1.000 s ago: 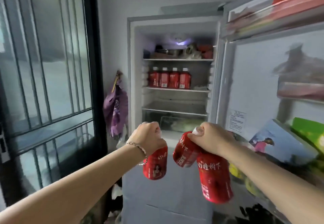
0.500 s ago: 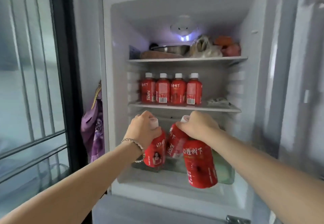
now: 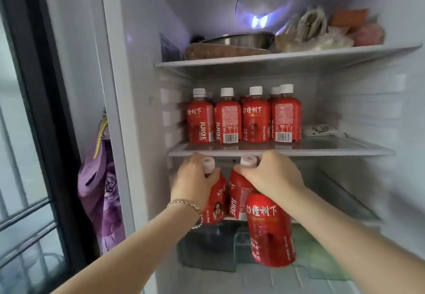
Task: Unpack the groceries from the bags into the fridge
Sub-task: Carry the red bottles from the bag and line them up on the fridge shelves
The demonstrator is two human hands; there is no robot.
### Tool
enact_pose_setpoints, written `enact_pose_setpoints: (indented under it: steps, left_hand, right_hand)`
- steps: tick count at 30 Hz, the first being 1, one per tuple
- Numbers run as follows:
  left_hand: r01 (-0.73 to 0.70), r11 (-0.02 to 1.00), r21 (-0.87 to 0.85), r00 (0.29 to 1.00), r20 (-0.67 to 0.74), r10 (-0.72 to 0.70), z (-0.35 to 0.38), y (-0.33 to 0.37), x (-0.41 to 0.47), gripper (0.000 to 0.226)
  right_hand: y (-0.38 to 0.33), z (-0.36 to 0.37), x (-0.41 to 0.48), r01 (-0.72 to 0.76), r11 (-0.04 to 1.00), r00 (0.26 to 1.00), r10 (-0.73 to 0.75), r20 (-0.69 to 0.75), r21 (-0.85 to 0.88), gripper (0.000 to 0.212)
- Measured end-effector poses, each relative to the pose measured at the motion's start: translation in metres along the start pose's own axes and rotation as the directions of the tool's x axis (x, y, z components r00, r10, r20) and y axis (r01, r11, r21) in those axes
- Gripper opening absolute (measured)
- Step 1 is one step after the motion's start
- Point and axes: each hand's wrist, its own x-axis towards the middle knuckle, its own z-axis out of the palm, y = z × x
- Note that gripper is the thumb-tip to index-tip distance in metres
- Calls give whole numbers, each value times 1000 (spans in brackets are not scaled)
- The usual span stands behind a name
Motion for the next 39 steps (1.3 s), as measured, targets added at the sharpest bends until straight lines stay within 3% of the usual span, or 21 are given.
enact_pose_setpoints:
  steps: [2,8,10,12,15,19,23,26,30,33,36,39]
  left_hand:
    - [-79,986,150,996,-23,83,3,-7,-2,32]
    - [-211,962,-175,973,-133,189,32,-26,-19,44]
    - [-347,938,-9,921,-190,339,45,-32,-24,33]
    - [-364,905,219,913,-107,393,51,-33,-25,23]
    - [-285,923,259,954,-11,298,45,-22,-25,35]
    - [-157,968,198,959,264,102,31,-6,-24,56]
    - [-66,976,206,967,254,12,30,6,-22,60]
    - [-107,936,336,970,243,23,33,9,-16,66]
    - [-132,928,350,968,245,45,33,11,-13,64]
    - [-134,929,346,971,233,54,32,7,-12,67]
    - [-130,933,337,975,214,59,34,4,-11,66]
    - [-128,938,323,976,208,61,34,4,-13,63]
  right_hand:
    - [-1,8,-6,21,1000,997,-20,-80,16,36]
    - [-7,29,-10,45,997,982,-33,-188,61,27]
    - [-7,32,-9,53,995,982,-36,-187,86,25]
    - [-5,33,-7,71,992,983,-51,-179,109,26]
    - [-1,28,-4,75,988,987,-55,-149,132,30]
    - [6,23,-2,116,985,986,-99,-132,130,33]
    - [11,17,-2,157,974,986,-145,-81,162,30]
    - [14,16,-1,181,964,983,-170,-69,194,29]
    - [17,13,-2,234,957,972,-227,-61,169,26]
    - [28,6,-7,270,950,941,-225,-254,159,17]
    - [43,-2,-9,341,912,774,-135,-618,228,13]
    - [54,1,-1,344,920,655,-93,-750,187,20]
